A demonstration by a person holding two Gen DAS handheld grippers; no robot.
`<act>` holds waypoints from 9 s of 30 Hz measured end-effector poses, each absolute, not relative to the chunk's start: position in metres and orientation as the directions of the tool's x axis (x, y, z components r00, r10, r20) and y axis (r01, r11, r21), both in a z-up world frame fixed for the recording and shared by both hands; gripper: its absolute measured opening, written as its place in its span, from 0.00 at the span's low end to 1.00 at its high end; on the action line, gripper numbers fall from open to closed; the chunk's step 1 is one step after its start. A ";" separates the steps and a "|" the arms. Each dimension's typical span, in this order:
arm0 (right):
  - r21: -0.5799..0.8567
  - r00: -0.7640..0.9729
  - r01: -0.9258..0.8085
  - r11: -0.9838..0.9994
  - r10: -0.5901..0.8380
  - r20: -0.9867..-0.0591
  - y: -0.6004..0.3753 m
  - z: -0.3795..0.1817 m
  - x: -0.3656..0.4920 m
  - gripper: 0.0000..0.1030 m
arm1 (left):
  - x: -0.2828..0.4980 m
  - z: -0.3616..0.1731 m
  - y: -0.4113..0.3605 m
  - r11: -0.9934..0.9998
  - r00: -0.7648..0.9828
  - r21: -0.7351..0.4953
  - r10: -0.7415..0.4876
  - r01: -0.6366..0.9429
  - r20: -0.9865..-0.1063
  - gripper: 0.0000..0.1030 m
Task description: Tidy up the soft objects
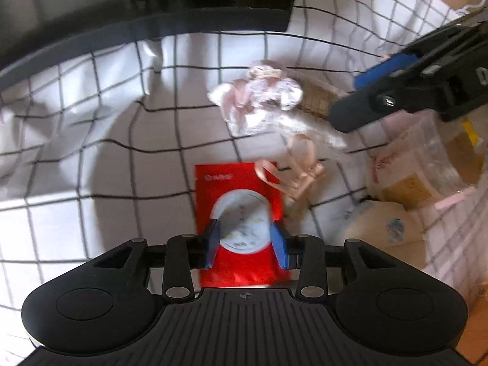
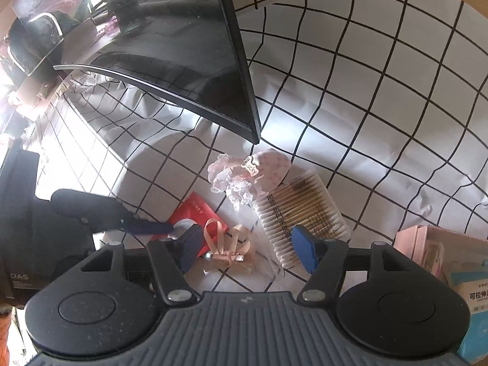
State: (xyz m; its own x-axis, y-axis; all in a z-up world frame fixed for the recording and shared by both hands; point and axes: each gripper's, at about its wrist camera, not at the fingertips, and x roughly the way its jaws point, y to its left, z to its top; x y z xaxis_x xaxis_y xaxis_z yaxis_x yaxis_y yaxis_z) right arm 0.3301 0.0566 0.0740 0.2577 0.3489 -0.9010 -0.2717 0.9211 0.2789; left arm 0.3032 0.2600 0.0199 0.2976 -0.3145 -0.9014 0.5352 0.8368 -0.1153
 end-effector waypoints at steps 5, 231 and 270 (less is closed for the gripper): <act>0.279 0.253 -0.268 0.922 0.347 -0.903 0.053 0.071 0.330 0.63 | 0.310 0.019 0.263 0.857 0.366 -0.005 -0.225 0.516 -0.903 0.50; 0.050 0.173 -0.277 0.960 0.101 -0.980 0.174 -0.003 0.334 0.78 | 0.197 0.025 0.418 0.858 0.699 -0.507 -0.308 -0.089 -0.645 0.13; 0.002 0.167 -0.555 0.832 0.113 -0.979 0.195 0.002 0.318 0.78 | 0.143 0.030 0.420 0.843 0.710 -0.512 -0.256 -0.168 -0.656 0.13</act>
